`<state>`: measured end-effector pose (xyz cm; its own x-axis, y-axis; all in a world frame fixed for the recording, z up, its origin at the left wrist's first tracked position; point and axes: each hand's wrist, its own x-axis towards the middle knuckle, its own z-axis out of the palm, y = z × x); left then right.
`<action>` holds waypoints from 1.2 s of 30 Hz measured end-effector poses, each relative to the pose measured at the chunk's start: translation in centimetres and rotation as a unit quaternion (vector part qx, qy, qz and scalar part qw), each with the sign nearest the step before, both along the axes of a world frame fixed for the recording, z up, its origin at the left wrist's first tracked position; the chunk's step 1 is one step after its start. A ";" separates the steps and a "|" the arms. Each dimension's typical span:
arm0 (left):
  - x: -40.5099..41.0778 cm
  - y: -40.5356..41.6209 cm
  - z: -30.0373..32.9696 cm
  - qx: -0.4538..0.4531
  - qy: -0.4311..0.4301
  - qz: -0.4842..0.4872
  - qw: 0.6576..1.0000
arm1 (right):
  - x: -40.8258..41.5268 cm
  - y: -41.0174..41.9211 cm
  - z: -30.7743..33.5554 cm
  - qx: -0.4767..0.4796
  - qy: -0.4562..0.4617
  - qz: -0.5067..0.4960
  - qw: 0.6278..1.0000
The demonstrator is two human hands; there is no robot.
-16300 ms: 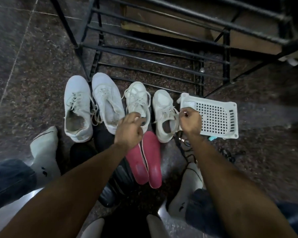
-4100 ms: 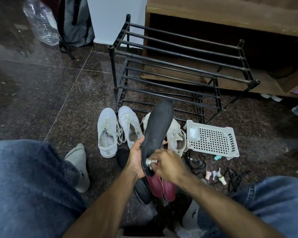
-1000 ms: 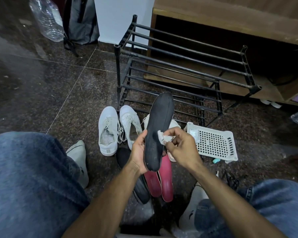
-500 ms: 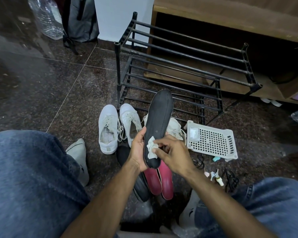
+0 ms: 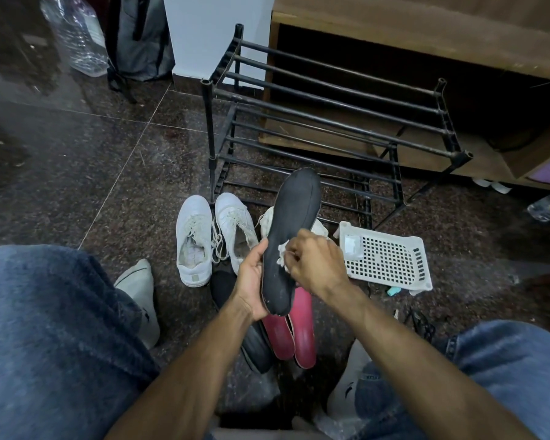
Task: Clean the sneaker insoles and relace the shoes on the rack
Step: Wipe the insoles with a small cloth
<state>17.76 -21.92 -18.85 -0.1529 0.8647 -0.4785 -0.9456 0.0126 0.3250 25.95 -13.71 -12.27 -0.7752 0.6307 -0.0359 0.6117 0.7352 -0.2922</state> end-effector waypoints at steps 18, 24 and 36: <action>-0.7 -0.2 0.2 -0.012 -0.004 0.023 1.000 | 3.8 -3.2 -0.1 -0.011 -0.082 0.160 0.984; -0.5 -0.3 0.7 0.016 -0.018 0.020 1.000 | 2.1 -1.4 0.0 0.021 -0.038 0.074 0.996; 1.1 0.0 0.2 -0.012 -0.009 -0.011 1.000 | -0.1 1.1 0.6 0.037 -0.012 0.003 0.999</action>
